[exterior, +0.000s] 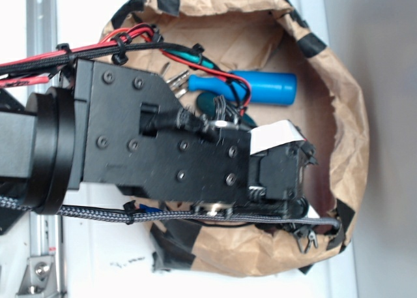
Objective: Grab the wood chip.
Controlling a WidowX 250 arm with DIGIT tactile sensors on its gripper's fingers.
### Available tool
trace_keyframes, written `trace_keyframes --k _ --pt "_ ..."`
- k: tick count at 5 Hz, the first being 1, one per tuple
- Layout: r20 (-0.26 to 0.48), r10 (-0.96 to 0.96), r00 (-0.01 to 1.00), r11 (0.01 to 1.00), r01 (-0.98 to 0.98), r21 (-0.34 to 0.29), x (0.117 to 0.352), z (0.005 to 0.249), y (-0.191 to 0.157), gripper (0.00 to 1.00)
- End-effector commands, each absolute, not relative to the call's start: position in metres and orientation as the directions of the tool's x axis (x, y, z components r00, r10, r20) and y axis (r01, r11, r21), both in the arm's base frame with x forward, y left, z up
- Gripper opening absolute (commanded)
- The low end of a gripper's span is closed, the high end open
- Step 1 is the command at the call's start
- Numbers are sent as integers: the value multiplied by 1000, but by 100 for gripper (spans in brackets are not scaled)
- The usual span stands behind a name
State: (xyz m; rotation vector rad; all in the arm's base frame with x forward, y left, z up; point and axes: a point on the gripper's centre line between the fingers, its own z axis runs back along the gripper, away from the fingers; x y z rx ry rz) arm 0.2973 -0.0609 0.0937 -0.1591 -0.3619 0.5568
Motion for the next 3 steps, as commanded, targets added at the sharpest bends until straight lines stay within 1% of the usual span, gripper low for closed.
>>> trace_keyframes --k 1,2,3 --pt "272 541 796 834 -467 -293 289 107 -68 100" --pt "117 560 820 776 -471 -419 284 96 -77 100" --pt "39 601 798 718 -518 -466 285 70 -84 100"
